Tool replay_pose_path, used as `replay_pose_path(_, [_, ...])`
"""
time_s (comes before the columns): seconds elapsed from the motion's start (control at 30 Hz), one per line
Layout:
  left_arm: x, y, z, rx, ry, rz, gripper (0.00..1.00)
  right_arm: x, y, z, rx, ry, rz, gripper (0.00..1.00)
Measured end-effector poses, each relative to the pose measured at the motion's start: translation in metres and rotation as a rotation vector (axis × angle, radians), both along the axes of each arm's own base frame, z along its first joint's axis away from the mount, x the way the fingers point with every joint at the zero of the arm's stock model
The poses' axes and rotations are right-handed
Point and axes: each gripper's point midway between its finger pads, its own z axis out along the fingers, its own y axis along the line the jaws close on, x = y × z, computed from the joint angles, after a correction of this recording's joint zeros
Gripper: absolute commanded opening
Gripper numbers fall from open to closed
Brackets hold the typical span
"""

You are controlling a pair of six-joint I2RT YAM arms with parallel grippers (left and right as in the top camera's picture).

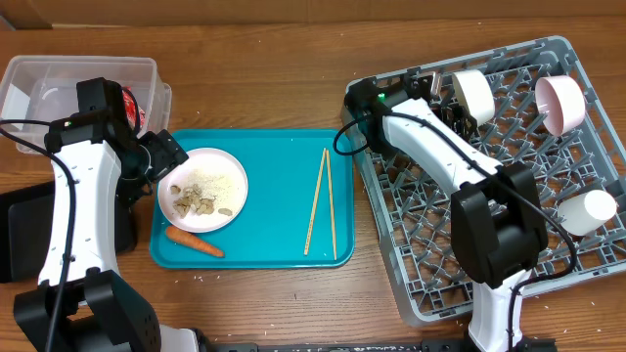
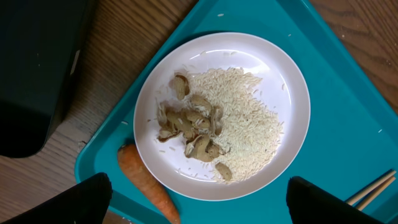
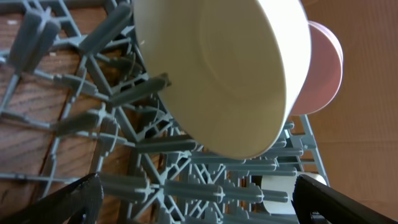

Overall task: Sort waste into correct bins and load items into the dishwasher
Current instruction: 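Place the white bowl in the rack beside the pink bowl, release, then move the right gripper to the tray and grasp one wooden chopstick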

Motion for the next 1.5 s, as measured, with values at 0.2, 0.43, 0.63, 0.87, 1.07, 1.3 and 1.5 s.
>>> replay_pose_path(0.2, [0.001,0.000,0.000,0.001,-0.004,0.000,0.92,0.021,-0.008,0.041,0.083,-0.142,-0.047,1.00])
replay_pose_path(0.43, [0.001,0.000,0.000,0.002,-0.005,0.000,0.92,0.027,-0.064,0.105,0.259,-0.340,-0.194,1.00])
replay_pose_path(0.63, [0.001,0.000,0.000,0.001,-0.005,0.000,0.95,0.028,-0.062,0.076,0.617,-0.200,-0.178,1.00])
replay_pose_path(0.87, [0.002,0.000,0.000,0.006,-0.008,-0.019,0.95,0.020,0.016,0.069,0.901,-0.028,0.043,1.00])
replay_pose_path(1.07, [0.001,0.000,0.000,0.006,-0.006,-0.023,0.95,-0.010,0.102,0.075,0.995,0.117,0.260,1.00])
replay_pose_path(1.3, [-0.001,0.000,0.000,0.004,0.003,-0.023,0.96,-0.056,0.179,0.071,1.092,0.275,0.383,1.00])
replay_pose_path(1.5, [-0.007,-0.002,-0.001,-0.003,0.028,-0.023,0.96,-0.089,0.206,0.035,1.137,0.379,0.332,0.91])
